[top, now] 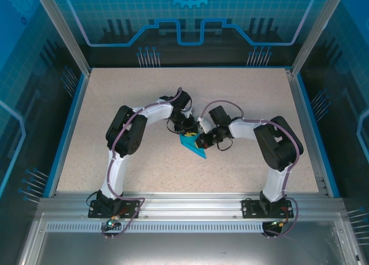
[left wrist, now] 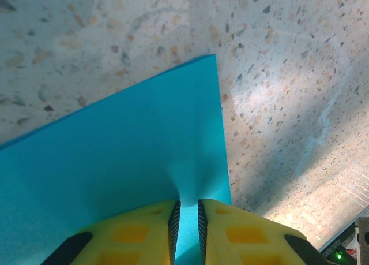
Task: Fold a paper plane with a square sheet of paper (fold left side to right side)
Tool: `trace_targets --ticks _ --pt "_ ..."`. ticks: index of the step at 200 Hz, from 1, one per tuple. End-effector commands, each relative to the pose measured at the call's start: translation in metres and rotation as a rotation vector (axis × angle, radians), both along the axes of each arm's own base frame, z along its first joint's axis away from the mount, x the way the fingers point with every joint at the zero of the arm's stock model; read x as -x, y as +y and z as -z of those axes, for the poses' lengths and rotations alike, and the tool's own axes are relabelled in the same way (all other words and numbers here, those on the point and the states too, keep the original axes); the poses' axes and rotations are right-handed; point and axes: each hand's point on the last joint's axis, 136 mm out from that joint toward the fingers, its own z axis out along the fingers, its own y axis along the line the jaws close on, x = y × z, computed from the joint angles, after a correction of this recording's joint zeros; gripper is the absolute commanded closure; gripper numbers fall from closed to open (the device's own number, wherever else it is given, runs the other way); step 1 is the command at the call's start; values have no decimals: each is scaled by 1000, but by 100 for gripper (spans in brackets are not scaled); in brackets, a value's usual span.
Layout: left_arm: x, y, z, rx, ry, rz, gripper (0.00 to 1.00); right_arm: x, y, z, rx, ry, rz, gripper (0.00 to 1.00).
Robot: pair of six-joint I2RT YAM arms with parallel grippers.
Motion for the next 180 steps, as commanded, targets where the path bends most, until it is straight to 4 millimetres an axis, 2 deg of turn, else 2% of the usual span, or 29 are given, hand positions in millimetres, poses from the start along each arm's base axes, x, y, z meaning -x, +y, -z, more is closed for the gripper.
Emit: trace_targets --ticks 1,49,82,120,143,180 --pt "19 5 32 -76 65 29 79 2 -2 -5 -20 11 6 100" --pt "19 4 31 -75 63 30 79 2 -4 4 9 35 10 100" --pt "18 4 25 -72 54 29 77 7 -11 18 54 72 21 100" --pt "8 3 2 -60 18 33 74 16 -17 32 84 120 32 100" --pt "-1 3 -15 -42 -6 29 69 19 -19 36 94 132 29 100" --pt "-27 18 -49 -12 -54 -22 57 21 -20 41 102 143 28 100"
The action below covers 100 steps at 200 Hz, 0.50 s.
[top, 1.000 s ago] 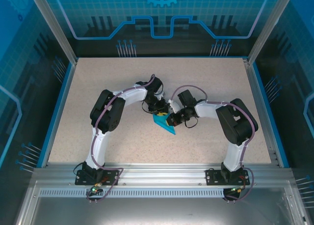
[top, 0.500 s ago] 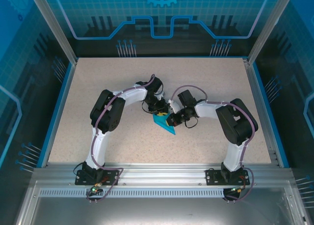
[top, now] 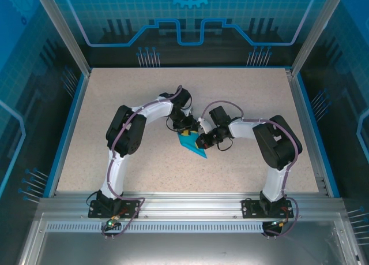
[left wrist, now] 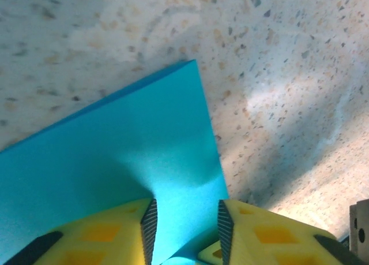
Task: Fold a paper plane with a square sheet of paper (fold left side to right side)
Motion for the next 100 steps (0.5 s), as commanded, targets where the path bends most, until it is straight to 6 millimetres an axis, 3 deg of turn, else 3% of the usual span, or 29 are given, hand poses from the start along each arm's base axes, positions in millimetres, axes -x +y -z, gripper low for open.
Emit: trace_targets --ticks 1,27,47,100 --pt "-21 7 -38 43 -61 -17 57 20 -18 34 98 117 21 100" --pt "-33 27 -61 44 -105 -53 53 20 -18 34 98 116 18 100" --pt "-28 39 -68 43 -118 -77 60 20 -18 34 99 114 17 100" --pt "30 21 -62 216 -34 -74 75 21 -18 35 105 115 10 100"
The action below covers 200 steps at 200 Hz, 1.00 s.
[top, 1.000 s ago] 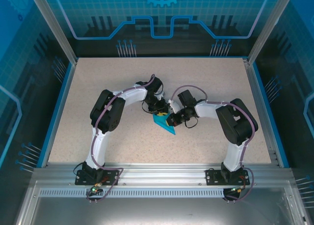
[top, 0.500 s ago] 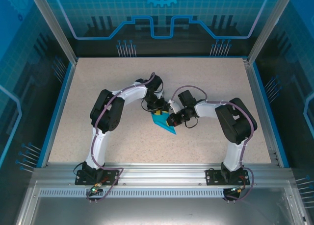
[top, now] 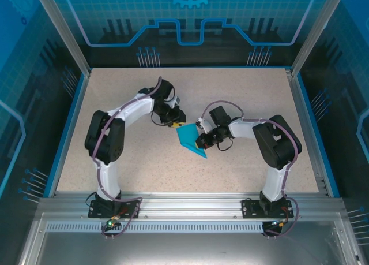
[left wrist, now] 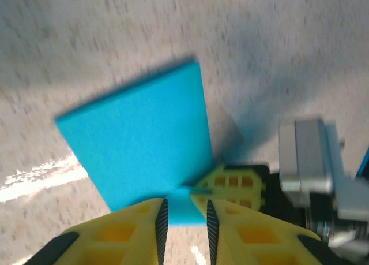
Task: Fold a paper plane with a square sheet of paper (fold left side to right side)
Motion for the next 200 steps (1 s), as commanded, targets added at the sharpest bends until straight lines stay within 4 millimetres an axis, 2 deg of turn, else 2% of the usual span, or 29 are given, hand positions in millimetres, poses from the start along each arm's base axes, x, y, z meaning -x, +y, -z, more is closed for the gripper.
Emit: trace_targets --ticks 1,19,45,116,200 --pt "27 -22 -2 110 43 37 75 21 -18 35 113 105 7 100" --pt "44 -31 5 123 70 60 78 20 -18 35 115 105 6 100" --pt "55 -35 21 109 111 60 80 20 -18 35 119 106 8 100" --pt "56 -41 47 83 167 63 81 20 -18 36 121 109 7 100" --pt "75 -24 88 -31 233 60 81 18 -19 36 124 109 10 100"
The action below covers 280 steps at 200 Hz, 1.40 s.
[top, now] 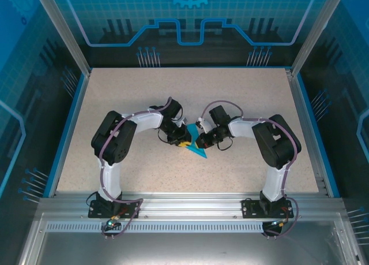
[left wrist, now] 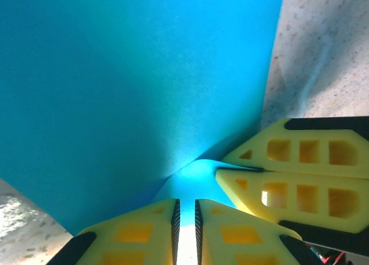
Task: Fold a paper plane with a square sheet of paper (fold left side to right side)
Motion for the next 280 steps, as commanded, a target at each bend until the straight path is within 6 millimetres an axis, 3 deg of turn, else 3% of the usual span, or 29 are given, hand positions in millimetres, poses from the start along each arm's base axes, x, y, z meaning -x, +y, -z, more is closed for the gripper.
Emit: trace_targets --ticks 1,56,109,150,173,230,280 --pt "17 9 25 -68 59 10 81 19 -19 36 120 94 10 100" --pt "27 23 47 -140 87 2 82 12 -14 21 85 78 25 98" --pt "25 25 50 -162 85 5 83 -6 -29 -30 27 21 126 72" --pt "22 24 48 -162 75 3 83 12 -36 -55 -4 26 126 64" --pt "21 24 47 -162 73 5 83 30 -25 -63 -75 78 82 66" --pt "18 23 46 -164 70 4 83 56 3 -45 -87 205 6 69" --pt "17 23 45 -165 65 5 83 55 0 -22 -14 256 28 69"
